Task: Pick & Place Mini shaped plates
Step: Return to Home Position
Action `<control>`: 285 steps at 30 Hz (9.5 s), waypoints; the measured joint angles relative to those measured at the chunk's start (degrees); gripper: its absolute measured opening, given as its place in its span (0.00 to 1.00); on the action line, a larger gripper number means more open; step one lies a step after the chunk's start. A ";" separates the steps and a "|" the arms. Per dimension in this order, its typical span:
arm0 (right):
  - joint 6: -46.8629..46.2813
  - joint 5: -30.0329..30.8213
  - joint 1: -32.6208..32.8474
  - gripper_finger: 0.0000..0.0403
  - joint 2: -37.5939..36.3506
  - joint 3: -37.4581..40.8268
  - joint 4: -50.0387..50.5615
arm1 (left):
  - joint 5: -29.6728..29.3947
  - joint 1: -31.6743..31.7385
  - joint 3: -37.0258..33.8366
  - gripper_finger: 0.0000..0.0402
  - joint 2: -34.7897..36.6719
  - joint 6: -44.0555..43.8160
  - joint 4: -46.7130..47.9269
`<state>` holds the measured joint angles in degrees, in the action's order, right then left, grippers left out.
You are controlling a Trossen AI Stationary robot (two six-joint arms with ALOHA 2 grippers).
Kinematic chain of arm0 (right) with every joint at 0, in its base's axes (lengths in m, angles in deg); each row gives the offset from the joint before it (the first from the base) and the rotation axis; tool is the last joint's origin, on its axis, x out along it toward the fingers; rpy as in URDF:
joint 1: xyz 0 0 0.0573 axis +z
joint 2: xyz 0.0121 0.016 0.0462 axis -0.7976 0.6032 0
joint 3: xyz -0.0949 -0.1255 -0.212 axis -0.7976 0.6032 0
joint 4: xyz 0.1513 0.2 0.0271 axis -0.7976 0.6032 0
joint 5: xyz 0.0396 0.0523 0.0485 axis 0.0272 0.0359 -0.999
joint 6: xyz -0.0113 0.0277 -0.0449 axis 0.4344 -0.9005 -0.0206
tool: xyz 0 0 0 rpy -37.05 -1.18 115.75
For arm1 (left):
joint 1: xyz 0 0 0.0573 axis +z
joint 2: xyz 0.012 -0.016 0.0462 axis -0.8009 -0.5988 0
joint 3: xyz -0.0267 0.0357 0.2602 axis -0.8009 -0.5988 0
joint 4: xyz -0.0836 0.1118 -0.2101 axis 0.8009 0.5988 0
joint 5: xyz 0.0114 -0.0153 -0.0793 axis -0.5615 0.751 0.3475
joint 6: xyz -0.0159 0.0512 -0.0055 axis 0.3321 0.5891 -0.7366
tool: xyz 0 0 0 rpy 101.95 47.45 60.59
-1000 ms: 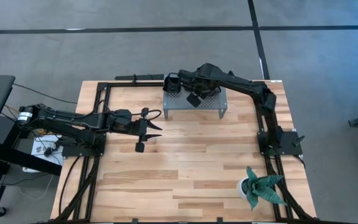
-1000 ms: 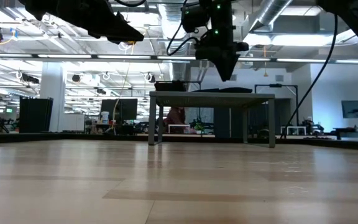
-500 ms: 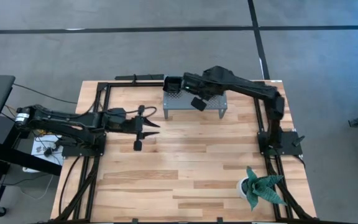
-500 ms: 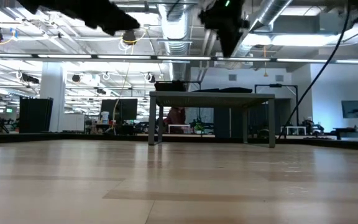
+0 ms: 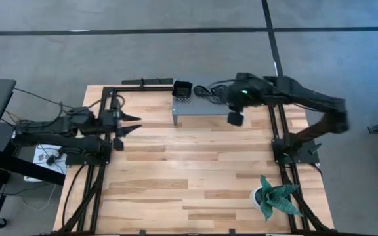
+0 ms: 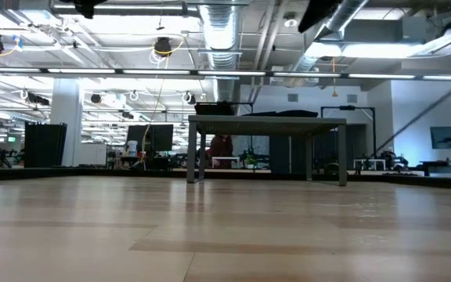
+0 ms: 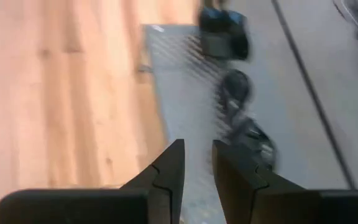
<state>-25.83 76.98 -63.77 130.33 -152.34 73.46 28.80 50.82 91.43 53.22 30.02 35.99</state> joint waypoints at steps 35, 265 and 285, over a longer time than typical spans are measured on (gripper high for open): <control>-2.01 -32.78 -10.64 0.19 -68.56 85.43 -66.94 | 5.58 -0.07 -22.50 0.27 27.01 -10.16 -8.19; -5.52 -32.09 -10.65 0.19 -76.57 91.04 -66.70 | 5.00 -0.07 -33.98 0.27 26.89 -18.87 -23.22; -5.52 -32.09 -10.63 0.19 -76.57 91.02 -66.68 | 5.00 -0.09 -34.00 0.27 26.89 -18.87 -23.22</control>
<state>-31.35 44.89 -74.40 53.76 -61.32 6.78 33.80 50.74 57.43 80.11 11.15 12.76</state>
